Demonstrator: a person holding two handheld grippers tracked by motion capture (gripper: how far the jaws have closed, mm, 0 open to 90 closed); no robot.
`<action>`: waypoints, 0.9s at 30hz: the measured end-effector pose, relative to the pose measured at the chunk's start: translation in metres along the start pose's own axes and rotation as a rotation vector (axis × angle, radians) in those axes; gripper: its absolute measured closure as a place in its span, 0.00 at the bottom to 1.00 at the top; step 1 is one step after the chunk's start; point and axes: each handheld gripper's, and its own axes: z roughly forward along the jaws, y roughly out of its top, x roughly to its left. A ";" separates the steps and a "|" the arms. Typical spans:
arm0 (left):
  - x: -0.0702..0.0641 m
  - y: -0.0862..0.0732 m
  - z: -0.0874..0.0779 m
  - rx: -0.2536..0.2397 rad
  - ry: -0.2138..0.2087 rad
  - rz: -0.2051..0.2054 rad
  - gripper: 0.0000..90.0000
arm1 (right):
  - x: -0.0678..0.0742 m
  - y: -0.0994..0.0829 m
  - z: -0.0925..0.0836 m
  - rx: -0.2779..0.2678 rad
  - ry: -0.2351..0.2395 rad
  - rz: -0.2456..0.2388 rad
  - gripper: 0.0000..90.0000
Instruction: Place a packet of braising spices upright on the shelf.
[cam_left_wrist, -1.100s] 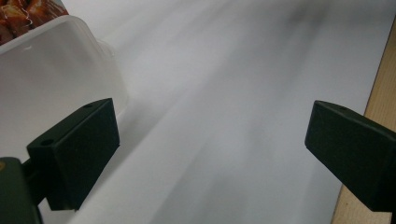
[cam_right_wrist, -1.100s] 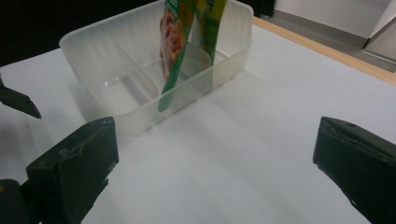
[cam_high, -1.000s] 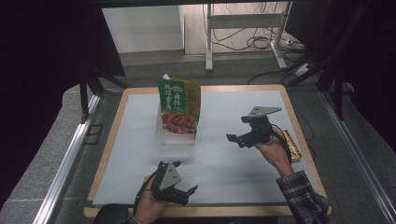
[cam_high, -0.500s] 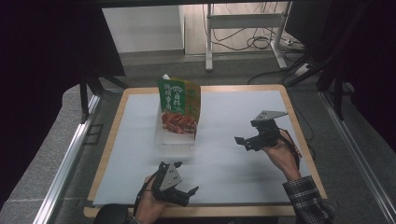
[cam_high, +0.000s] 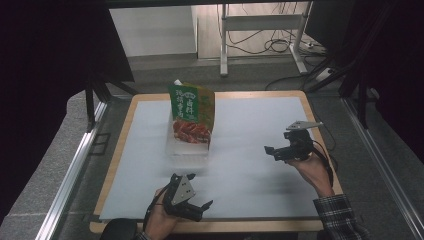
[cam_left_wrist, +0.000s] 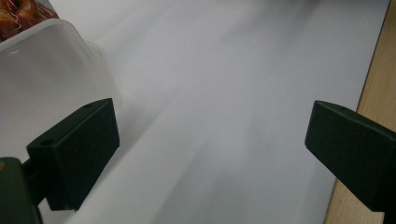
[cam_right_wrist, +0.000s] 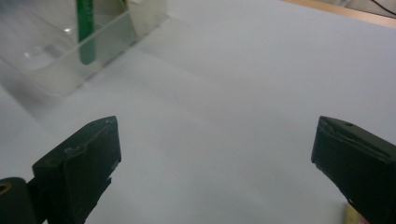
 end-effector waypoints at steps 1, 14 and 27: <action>0.000 0.000 0.000 0.000 0.000 0.000 0.03 | -0.002 -0.002 -0.002 0.007 -0.016 0.005 0.01; -0.002 0.000 0.001 0.002 0.000 0.005 0.03 | -0.037 -0.022 -0.016 0.073 -0.167 0.070 0.04; -0.003 0.000 0.002 0.016 -0.001 0.022 0.03 | -0.063 -0.042 -0.010 0.174 -0.326 0.105 0.12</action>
